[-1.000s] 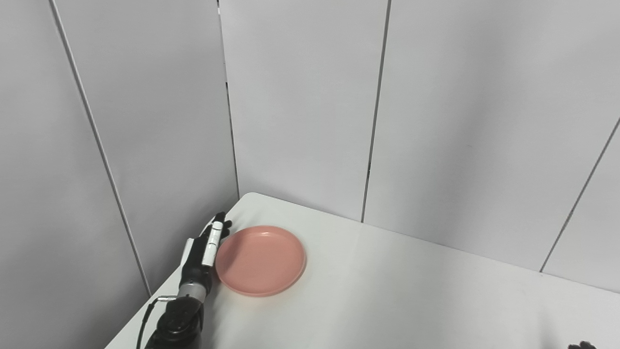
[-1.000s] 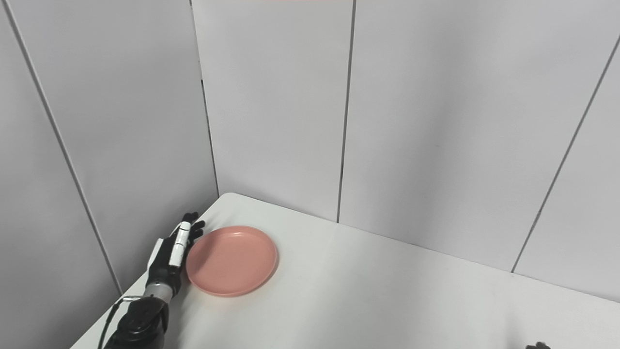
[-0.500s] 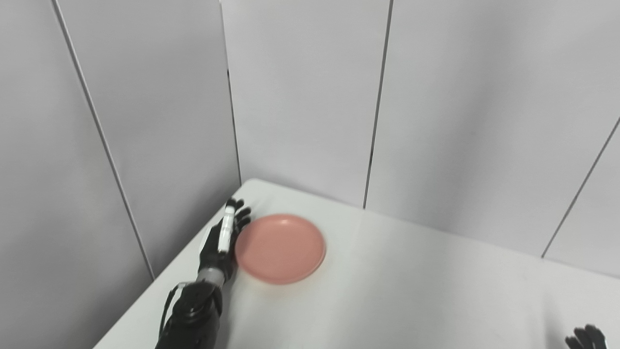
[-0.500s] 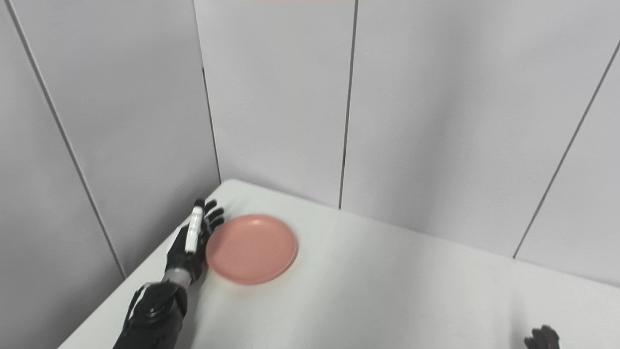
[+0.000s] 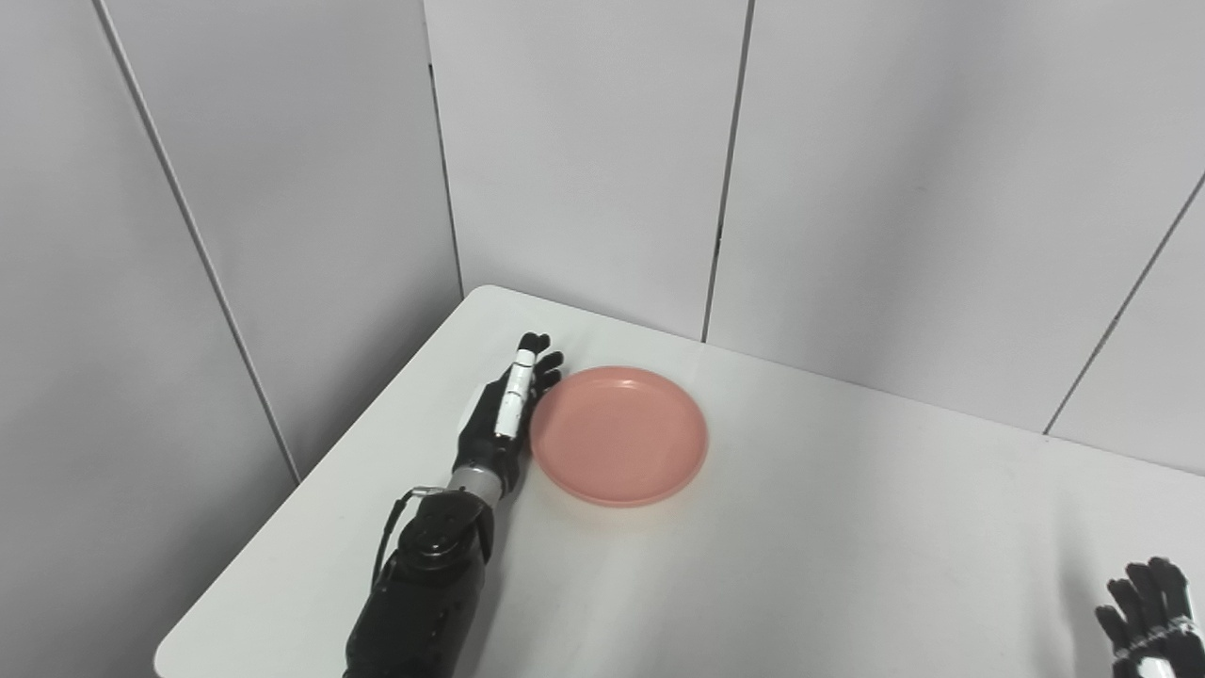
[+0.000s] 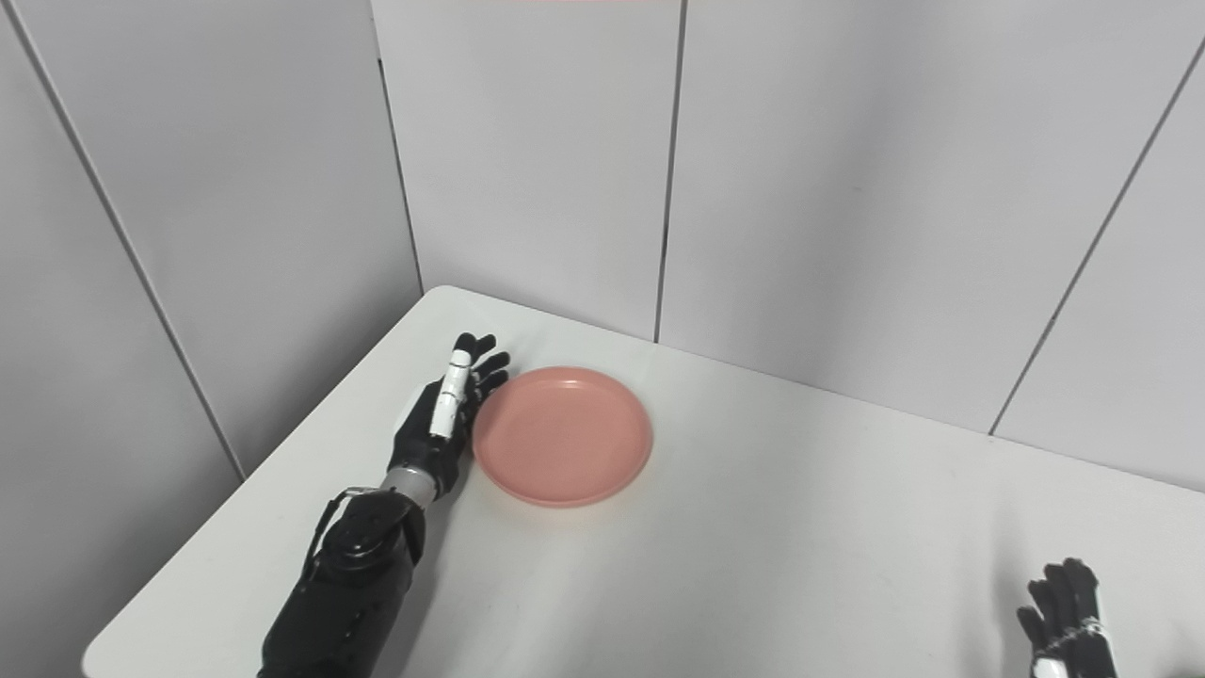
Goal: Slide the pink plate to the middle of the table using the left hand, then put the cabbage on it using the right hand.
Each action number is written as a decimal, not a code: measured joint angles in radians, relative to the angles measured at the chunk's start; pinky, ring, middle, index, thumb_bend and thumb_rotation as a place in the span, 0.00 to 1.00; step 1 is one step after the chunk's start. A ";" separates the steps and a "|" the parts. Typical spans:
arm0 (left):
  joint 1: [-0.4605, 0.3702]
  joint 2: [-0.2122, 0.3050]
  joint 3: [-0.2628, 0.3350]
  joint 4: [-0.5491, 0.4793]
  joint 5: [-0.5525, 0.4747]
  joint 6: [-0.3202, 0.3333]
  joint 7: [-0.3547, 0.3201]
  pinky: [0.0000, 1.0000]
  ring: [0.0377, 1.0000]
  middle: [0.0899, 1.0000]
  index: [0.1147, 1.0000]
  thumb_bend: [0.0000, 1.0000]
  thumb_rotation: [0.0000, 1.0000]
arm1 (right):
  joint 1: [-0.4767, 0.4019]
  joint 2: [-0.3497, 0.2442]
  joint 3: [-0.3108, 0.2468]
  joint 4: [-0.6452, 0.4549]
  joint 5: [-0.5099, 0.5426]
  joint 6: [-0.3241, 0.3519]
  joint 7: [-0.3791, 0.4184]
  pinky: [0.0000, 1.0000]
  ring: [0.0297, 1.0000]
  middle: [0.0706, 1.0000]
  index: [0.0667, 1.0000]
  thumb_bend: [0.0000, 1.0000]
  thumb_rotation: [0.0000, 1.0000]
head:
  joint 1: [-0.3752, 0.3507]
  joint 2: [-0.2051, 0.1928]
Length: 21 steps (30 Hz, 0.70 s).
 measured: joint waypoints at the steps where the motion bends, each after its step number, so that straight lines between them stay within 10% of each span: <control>1: 0.000 -0.003 -0.011 -0.002 0.000 0.005 -0.008 0.95 0.93 0.91 0.91 0.74 1.00 | -0.002 0.001 0.001 0.000 -0.004 0.000 -0.002 1.00 1.00 0.99 1.00 0.69 0.82 | -0.024 0.003; 21: 0.056 -0.062 -0.111 -0.036 0.018 -0.069 -0.123 0.99 0.95 0.93 0.92 0.71 1.00 | -0.013 0.038 0.032 0.034 -0.053 -0.011 -0.013 0.97 0.91 0.90 0.93 0.74 0.75 | -0.265 -0.021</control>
